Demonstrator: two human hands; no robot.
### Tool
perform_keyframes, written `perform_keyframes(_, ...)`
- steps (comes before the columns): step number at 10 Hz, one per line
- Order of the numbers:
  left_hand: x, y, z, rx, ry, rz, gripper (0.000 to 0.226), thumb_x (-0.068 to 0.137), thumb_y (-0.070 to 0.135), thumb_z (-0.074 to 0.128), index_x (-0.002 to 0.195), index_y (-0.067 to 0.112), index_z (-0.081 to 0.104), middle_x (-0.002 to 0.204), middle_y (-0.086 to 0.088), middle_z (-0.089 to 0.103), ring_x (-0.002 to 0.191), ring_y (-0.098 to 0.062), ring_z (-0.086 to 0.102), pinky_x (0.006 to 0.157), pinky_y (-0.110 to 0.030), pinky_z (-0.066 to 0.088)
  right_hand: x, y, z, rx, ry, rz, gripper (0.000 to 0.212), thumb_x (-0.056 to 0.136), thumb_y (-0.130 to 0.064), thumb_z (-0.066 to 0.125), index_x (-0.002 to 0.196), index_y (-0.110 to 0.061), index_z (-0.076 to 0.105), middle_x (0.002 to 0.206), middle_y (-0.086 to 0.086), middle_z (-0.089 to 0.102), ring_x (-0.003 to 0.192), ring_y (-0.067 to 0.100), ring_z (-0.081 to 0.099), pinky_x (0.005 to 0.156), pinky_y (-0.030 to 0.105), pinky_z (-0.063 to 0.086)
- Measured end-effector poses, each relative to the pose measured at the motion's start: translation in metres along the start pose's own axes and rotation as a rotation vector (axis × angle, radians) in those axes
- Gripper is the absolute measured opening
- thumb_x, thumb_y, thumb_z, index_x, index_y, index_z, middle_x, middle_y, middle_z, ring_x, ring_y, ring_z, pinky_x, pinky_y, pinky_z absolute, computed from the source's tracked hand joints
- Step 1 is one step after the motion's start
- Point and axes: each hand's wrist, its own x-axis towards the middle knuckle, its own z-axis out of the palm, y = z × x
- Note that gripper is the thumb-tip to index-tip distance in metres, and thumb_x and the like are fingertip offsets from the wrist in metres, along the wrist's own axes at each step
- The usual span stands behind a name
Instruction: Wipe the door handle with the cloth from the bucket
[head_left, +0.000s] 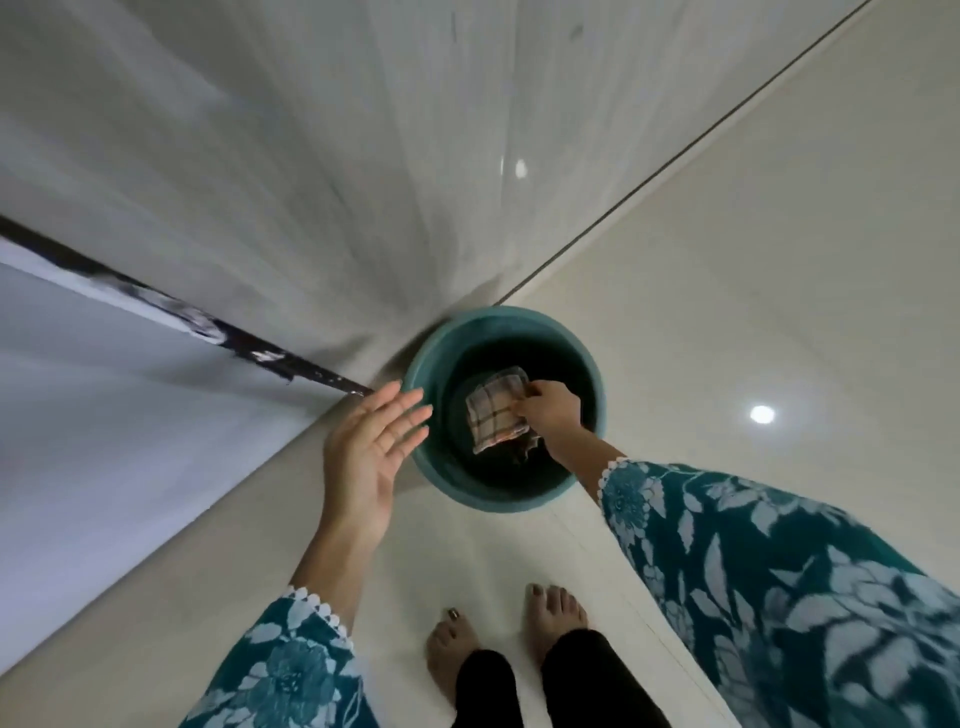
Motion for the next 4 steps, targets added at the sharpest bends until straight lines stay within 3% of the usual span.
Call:
perform_keyframes(3,0.083,-0.053,-0.029,0.025,-0.074,0.049,0.024,0.093,0.004,0.046,0.113,0.009,0.060,0.106,-0.013,0.071,0.094,-0.026,0.069,0.080,-0.033,0.056,0.121,0.042,0.083,-0.037,-0.076,0.090,0.039,0.098,-0.016,0.044,0.131,0.003,0.050,0.133,0.022,0.054,0.123,0.035,0.050,0.104,0.034,0.039)
perform_keyframes(4,0.082,-0.055,-0.031,0.039,-0.069,0.031,0.024,0.094,0.003,0.045,0.112,0.009,0.060,0.105,-0.013,0.071,0.094,-0.026,0.069,0.081,-0.033,0.056,0.130,0.045,0.079,-0.032,-0.023,0.171,0.038,0.099,-0.011,0.039,0.133,0.005,0.046,0.133,0.022,0.052,0.123,0.033,0.050,0.099,0.032,0.039)
